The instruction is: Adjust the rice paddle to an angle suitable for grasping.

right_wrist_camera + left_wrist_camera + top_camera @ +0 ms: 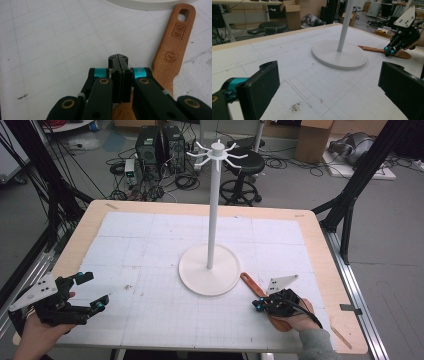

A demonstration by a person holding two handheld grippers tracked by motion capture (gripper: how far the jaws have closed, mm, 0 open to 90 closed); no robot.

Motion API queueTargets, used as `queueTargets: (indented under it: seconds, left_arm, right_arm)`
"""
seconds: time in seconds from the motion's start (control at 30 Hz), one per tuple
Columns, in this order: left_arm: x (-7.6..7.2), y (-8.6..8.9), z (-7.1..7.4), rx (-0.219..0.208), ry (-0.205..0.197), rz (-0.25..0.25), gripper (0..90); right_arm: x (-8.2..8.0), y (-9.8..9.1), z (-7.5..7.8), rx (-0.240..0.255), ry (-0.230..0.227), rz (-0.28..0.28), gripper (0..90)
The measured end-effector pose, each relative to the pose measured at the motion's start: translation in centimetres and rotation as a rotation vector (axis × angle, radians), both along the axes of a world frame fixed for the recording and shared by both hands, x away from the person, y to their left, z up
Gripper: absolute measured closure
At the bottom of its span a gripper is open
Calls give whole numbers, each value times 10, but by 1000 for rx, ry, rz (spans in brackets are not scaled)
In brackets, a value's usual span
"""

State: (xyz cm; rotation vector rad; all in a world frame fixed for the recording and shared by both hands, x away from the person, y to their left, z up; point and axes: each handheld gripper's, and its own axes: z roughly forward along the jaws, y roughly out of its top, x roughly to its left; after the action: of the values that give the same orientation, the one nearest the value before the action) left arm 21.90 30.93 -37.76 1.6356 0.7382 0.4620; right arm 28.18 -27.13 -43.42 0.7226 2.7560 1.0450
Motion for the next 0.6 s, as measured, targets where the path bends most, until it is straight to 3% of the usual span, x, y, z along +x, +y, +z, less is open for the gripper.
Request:
queueTargets:
  seconds: [0.6]
  left_arm:
    - [1,0,-1,-2,2,-4,41]
  right_arm:
    - [-9,-35,-2,33,26,-98,900]
